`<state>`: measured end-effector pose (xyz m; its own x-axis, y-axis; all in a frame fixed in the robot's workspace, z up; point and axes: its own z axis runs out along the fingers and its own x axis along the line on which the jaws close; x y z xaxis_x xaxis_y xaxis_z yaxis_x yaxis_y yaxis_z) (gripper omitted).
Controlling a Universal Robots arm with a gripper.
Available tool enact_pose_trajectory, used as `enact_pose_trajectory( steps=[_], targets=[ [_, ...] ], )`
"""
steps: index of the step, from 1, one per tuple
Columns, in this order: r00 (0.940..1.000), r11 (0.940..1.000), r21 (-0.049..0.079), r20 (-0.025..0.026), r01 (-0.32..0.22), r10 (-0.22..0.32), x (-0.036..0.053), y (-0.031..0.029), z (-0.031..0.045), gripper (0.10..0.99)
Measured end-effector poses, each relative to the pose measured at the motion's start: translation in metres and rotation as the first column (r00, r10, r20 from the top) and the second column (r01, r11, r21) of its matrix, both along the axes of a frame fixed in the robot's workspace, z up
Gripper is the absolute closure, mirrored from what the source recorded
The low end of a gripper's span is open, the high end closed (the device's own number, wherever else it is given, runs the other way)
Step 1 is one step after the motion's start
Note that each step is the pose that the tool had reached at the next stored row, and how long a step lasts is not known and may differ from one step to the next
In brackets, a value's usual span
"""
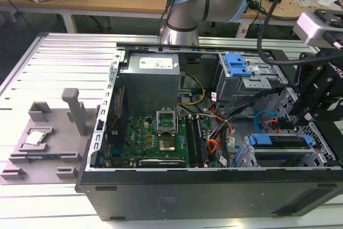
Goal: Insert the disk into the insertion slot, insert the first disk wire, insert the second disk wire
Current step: 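Insert the first disk wire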
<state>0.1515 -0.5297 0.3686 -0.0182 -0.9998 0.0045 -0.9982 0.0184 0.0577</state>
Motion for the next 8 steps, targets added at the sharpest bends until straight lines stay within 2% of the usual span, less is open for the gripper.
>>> enact_pose_trajectory(
  steps=[4,6,8],
  targets=[
    [1.0000,1.0000,0.000,0.0001,0.000,0.000,-0.0067,0.0000,-0.0064,0.784],
    [1.0000,1.0000,-0.001,0.0001,0.000,0.000,-0.0092,-0.0001,-0.0121,0.784],
    [1.0000,1.0000,-0.001,0.0001,0.000,0.000,-0.0092,-0.0003,-0.0126,0.784]
  ],
)
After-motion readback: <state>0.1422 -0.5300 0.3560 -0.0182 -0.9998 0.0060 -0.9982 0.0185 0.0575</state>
